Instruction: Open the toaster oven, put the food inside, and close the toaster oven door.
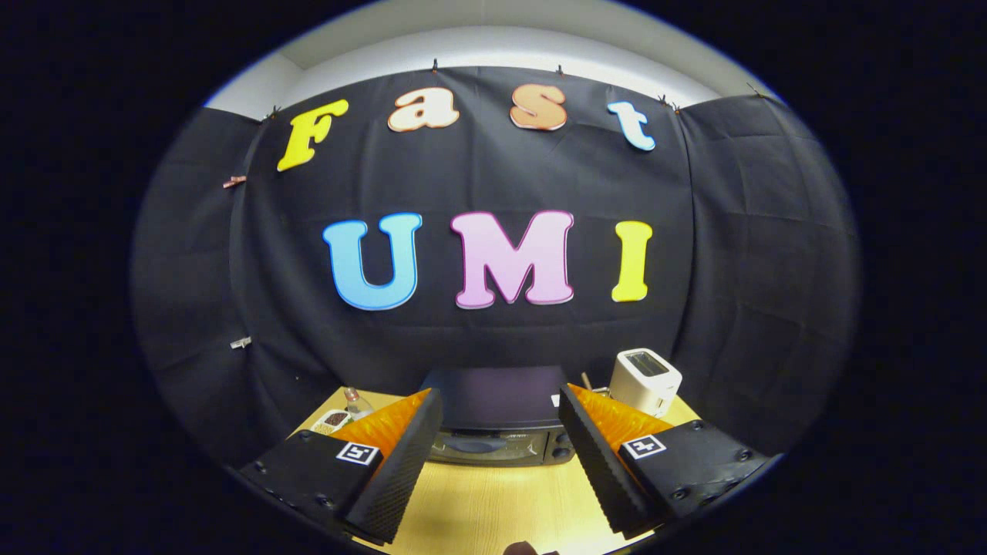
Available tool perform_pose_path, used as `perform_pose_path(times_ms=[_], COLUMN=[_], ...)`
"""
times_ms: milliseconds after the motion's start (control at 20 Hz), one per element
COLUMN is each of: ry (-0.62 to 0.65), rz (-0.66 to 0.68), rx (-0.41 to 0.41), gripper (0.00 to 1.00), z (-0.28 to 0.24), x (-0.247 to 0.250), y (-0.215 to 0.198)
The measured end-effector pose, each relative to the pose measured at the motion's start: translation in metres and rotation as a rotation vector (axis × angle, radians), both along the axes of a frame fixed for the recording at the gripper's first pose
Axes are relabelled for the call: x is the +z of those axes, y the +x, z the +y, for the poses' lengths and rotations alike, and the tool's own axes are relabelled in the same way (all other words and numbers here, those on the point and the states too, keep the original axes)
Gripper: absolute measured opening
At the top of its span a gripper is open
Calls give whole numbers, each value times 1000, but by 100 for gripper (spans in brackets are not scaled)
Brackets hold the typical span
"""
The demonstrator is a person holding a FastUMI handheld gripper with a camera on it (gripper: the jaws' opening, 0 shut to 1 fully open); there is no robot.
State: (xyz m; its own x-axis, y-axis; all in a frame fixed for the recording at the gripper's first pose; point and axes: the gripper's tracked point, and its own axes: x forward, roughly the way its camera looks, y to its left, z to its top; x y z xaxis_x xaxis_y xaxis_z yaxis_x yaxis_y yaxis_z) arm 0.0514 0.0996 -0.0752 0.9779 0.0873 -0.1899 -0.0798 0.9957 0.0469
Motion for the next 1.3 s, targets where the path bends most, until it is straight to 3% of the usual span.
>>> perform_pose_path(times_ms=[400, 1300], ry=[-31, 22], rz=[-93, -108], rx=[-32, -59], gripper=[98, 98], z=[-24, -42], x=[49, 63], y=[-31, -36])
